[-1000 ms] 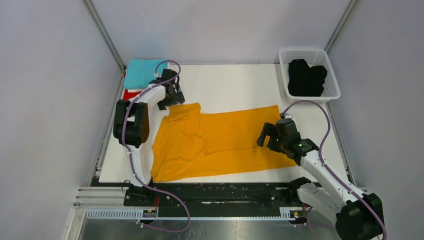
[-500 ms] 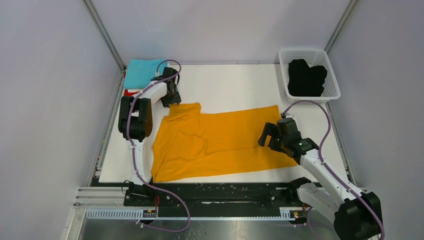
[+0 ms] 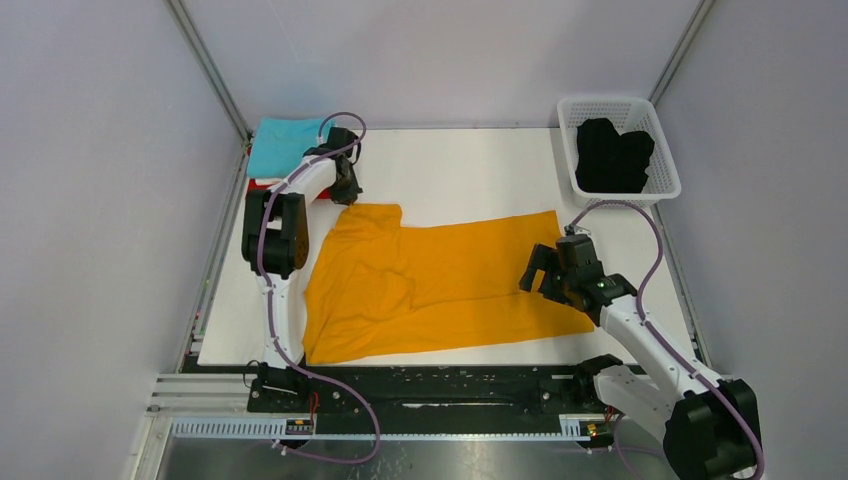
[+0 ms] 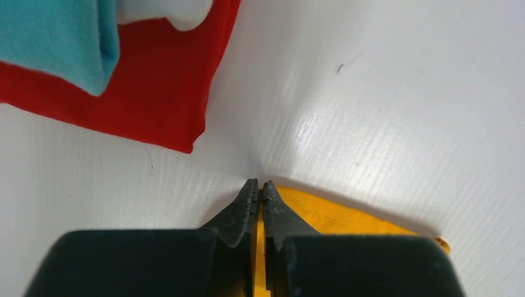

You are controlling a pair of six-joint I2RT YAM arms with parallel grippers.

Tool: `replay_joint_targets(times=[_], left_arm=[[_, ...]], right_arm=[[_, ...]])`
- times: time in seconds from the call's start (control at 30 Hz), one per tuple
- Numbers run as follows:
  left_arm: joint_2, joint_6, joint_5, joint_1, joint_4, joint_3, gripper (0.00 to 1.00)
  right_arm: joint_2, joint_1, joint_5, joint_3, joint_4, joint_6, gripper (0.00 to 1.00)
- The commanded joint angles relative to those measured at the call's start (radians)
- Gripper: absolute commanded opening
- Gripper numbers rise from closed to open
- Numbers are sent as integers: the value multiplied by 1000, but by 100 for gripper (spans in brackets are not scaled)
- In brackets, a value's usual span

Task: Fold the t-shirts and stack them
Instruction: Grab the side of the flattened tshirt furthest away from the robot with both arms

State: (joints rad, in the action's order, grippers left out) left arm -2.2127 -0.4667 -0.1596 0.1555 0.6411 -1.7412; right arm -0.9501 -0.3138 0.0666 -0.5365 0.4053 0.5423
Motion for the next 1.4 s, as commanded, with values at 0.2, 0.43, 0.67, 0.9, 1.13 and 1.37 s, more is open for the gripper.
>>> replay_joint_targets(times=[0.2, 0.43, 0.67, 0.9, 1.13, 1.37], left_arm=[[75, 119, 81, -4, -43, -75, 0], [68, 145, 106, -4, -76, -96, 0], [106, 133, 117, -4, -164, -11, 0], [121, 110, 192, -4, -207, 20, 0], [165, 127, 183, -4, -261, 99, 0], [174, 135, 168, -4, -274, 129, 0]], right_arm=[[-119, 24, 86, -155, 5, -51, 100], [-428, 98, -62, -386, -171, -357, 100], [-715, 127, -401, -714, -26, -1243, 100], [-998, 170, -311, -1154, 536, -1632, 98], [-1195, 175, -221, -1292, 576, -1695, 97], [-1336, 202, -166, -1433, 646, -1697, 96]])
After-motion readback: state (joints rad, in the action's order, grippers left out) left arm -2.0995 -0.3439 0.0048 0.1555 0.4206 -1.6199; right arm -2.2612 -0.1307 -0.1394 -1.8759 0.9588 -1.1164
